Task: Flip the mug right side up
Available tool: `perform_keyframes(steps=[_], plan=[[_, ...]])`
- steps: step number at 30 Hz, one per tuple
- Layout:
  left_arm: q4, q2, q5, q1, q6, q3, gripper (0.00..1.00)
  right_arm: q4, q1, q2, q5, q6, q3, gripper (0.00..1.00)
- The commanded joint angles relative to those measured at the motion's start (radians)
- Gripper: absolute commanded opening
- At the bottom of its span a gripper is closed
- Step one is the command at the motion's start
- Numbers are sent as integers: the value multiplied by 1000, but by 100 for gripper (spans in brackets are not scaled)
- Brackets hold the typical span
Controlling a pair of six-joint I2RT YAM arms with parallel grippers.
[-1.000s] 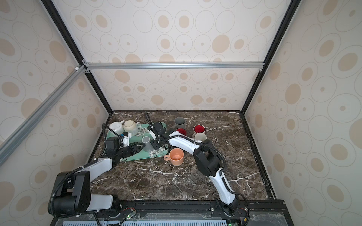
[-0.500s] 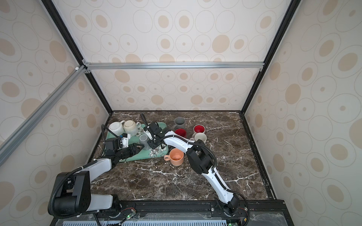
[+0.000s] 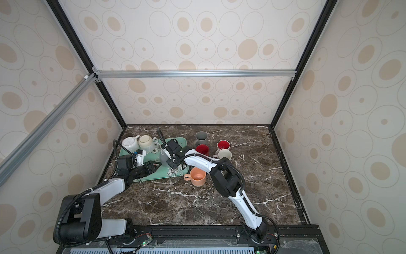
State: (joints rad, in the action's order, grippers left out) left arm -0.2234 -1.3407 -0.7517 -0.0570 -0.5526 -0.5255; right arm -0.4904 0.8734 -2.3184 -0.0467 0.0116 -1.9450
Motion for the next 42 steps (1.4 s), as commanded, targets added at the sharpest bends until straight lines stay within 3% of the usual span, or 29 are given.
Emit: perform_keyframes(steps=[1, 12, 26, 29, 36, 42], plan=[[-19, 30, -5, -7, 12, -2, 52, 81, 11, 92, -24, 6, 34, 0], [-101, 61, -10, -7, -40, 32, 52, 311, 13, 218, -48, -126, 253, 0], [-206, 92, -32, -6, -133, 131, 52, 356, 13, 204, -79, -219, 271, 0], [-239, 147, -15, -7, -153, 159, 57, 367, 13, 211, -99, -262, 271, 0], [-425, 317, 22, -5, -294, 230, 63, 398, 13, 252, -137, -339, 269, 0], [-670, 323, 36, 61, -460, 282, 63, 438, 13, 288, -136, -388, 294, 0]])
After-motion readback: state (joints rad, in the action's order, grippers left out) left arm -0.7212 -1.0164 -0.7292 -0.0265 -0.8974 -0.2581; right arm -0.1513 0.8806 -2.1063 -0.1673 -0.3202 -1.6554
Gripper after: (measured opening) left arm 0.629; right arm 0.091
